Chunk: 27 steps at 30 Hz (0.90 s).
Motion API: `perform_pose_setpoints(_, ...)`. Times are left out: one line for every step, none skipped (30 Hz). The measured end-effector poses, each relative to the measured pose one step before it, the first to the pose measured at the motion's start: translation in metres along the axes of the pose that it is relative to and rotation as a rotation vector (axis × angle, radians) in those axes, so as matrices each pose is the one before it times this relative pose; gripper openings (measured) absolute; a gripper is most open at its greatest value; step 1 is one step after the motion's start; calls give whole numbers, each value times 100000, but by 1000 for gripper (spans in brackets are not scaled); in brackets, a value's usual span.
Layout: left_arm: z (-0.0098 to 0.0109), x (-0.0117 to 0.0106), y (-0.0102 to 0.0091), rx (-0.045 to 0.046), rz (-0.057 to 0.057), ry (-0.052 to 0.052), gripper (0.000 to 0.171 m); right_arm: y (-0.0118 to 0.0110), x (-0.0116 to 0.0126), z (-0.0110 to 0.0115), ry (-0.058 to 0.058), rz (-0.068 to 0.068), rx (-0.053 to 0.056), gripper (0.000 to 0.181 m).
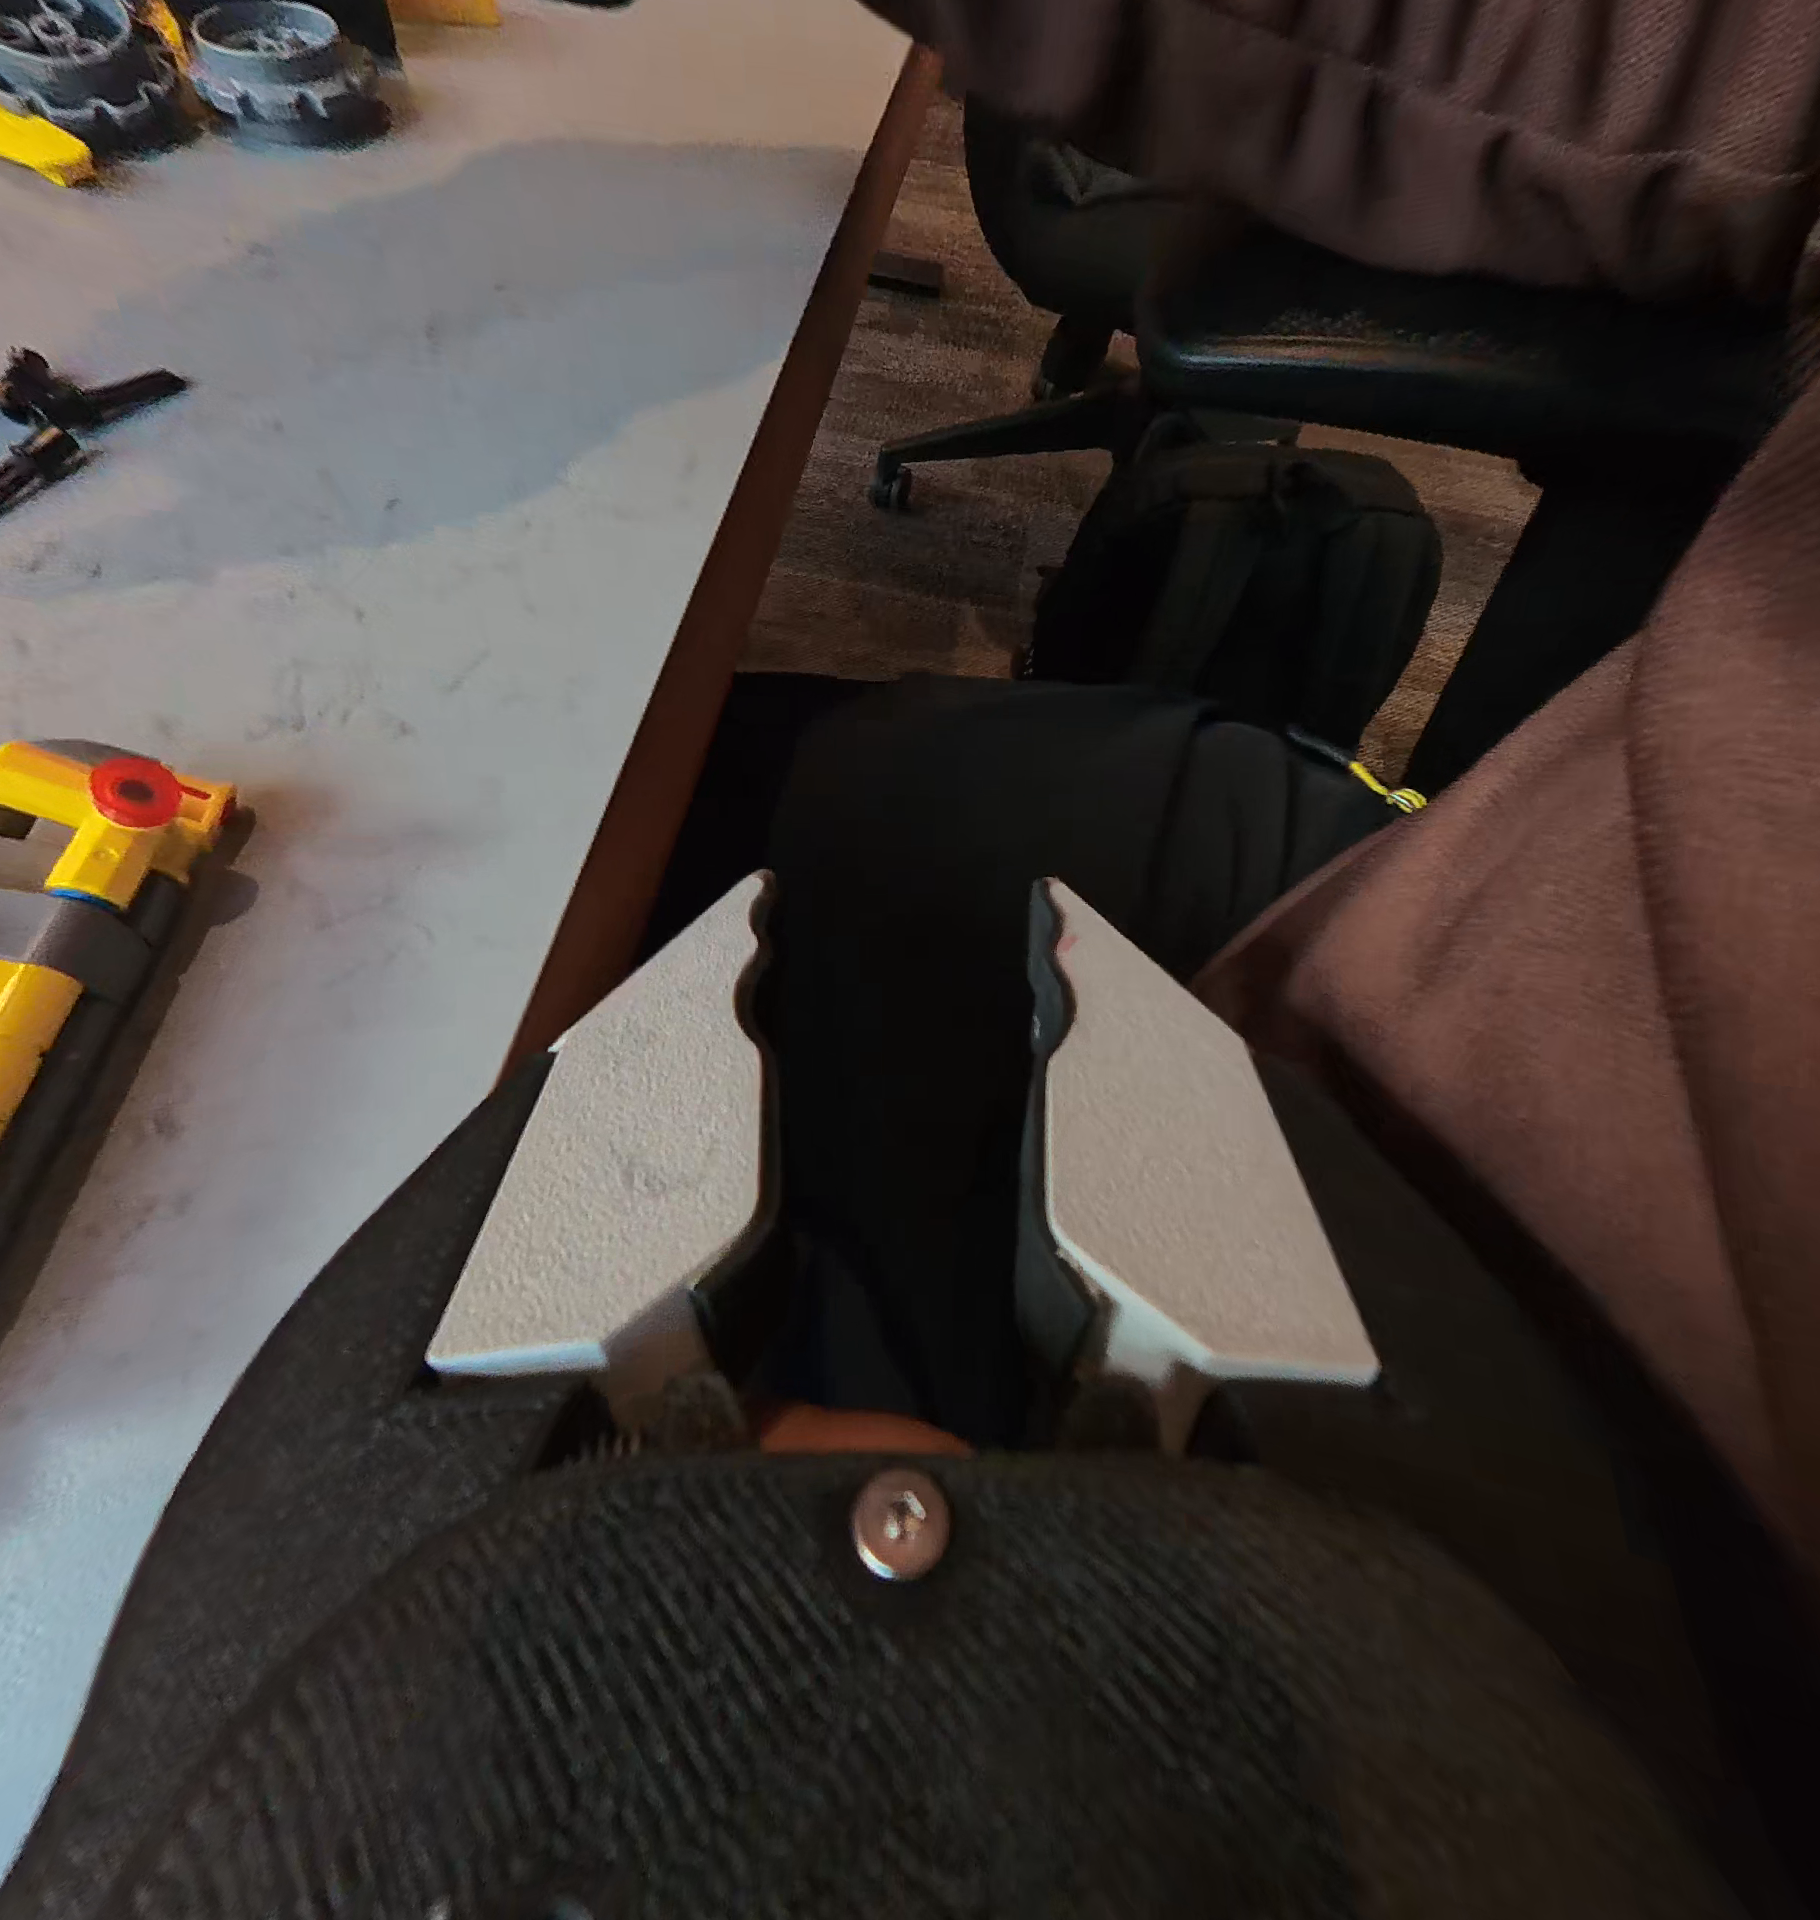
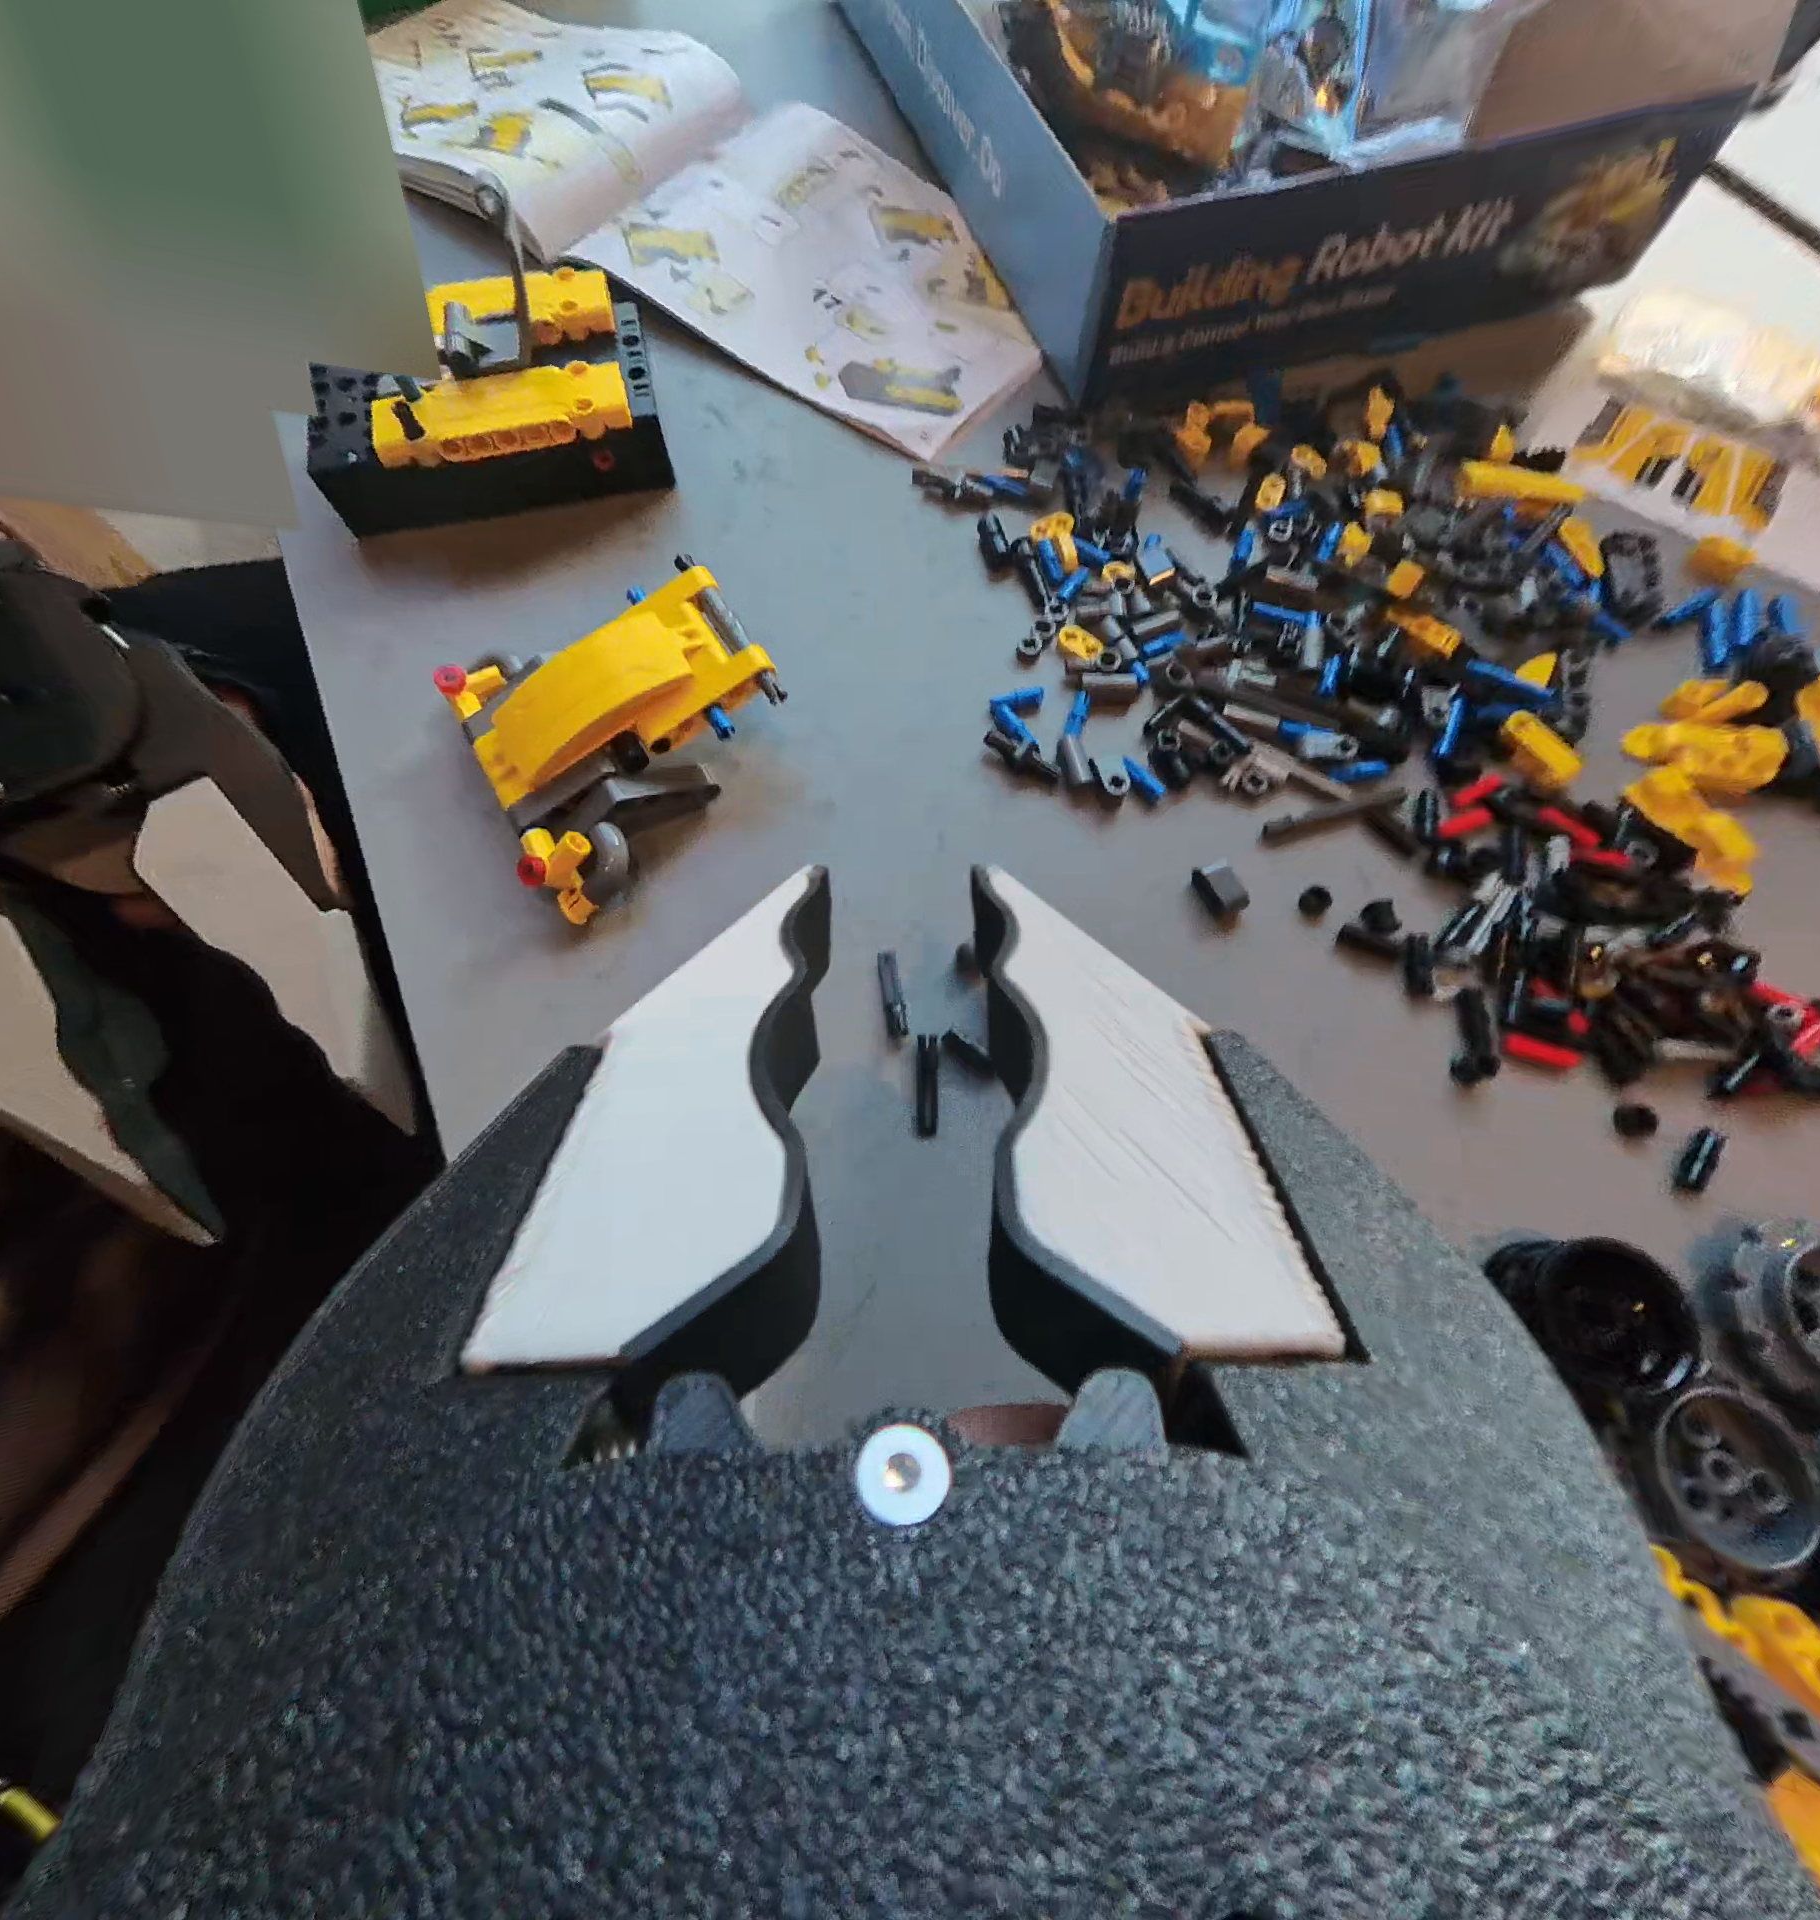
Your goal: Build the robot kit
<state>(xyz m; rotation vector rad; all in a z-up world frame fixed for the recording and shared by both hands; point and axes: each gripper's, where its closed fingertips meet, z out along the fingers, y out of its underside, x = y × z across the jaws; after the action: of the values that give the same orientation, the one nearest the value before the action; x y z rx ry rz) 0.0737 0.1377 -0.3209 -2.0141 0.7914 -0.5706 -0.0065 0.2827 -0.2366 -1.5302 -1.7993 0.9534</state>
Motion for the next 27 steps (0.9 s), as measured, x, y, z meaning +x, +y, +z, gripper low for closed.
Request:
perform_pose_setpoints(-25,-108,-139,637,1077,-1251,45,440,-224,-65,-1516,1913,-813,26)
perform_pose_setpoints(17,-127,-91,346,1365,-1357,44,374,-386,43,-1325,360,-730,26)
perform_pose_setpoints(57,-124,5,-76,1420,-1271,43,338,-571,135,-1415,-860,-993,26)
perform_pose_setpoints(91,-88,41,-318,1401,-1020,43,282,-680,194,-1574,-1372,-1169,26)
perform_pose_setpoints(93,-33,50,-337,1232,-614,43,87,-736,256,-1775,-928,-226,26)
perform_pose_setpoints(97,58,56,-448,996,-91,43,-47,-756,321,-2231,-130,524,26)
perform_pose_setpoints(111,79,73,-487,818,25,43,-84,-665,366,-2022,192,734,26)
perform_pose_setpoints(111,82,41,-418,807,-115,43,-188,-538,372,-1427,263,1337,26)
perform_pose_setpoints(96,104,-3,-247,999,-60,43,-136,-561,363,-1798,241,1031,26)
perform_pose_setpoints(91,121,-52,12,1248,-11,43,-67,-502,363,-1564,-63,501,26)
perform_pose_setpoints(76,90,-51,57,1452,-186,42,-45,-355,373,-745,-209,626,26)
perform_pose_setpoints(70,64,-25,-93,1568,-309,42,80,-276,365,-478,-92,81,26)
perform_pose_setpoints(50,36,9,-196,1443,-325,41,210,-185,366,-280,78,-522,26)
perform_pose_setpoints(40,44,41,-223,1074,-218,41,295,-97,352,-32,196,-1063,26)
perform_pose_setpoints(39,33,41,-157,645,-63,40,330,-15,287,324,-154,-1964,26)
perform_pose_setpoints(20,40,17,-119,221,41,40,157,67,167,1030,-805,-1543,28)
perform_pose_setpoints(1,71,-7,18,-106,153,40,-15,117,63,1209,-919,-221,29)
perform_pose_setpoints(-22,98,-31,179,-212,298,40,-18,122,24,802,-152,-10,28)
perform_pose_setpoints(-41,108,-52,239,-130,211,40,4,108,22,227,549,-86,28)
perform_pose_setpoints(-30,66,-38,143,-3,-26,40,-18,111,22,93,608,134,28)
perform_pose_setpoints(-18,39,-47,40,-20,-209,40,-37,159,12,348,323,291,27)
perform_pose_setpoints(-7,40,-30,55,-173,-190,39,-12,155,36,359,105,120,27)
perform_pose_setpoints(-8,71,-34,123,-212,158,39,29,99,65,11,25,-293,26)
perform_pose_setpoints(-17,78,-33,167,-134,241,39,60,29,89,-336,-236,-529,25)
perform_pose_setpoints(-32,24,-18,128,-32,2,39,-29,-16,74,-280,-799,-123,25)
perform_pose_setpoints(-42,-12,-5,63,84,-147,39,-122,-9,33,87,-1125,502,24)
perform_pose_setpoints(-38,-64,-12,130,169,-278,39,-104,27,30,96,-688,391,21)
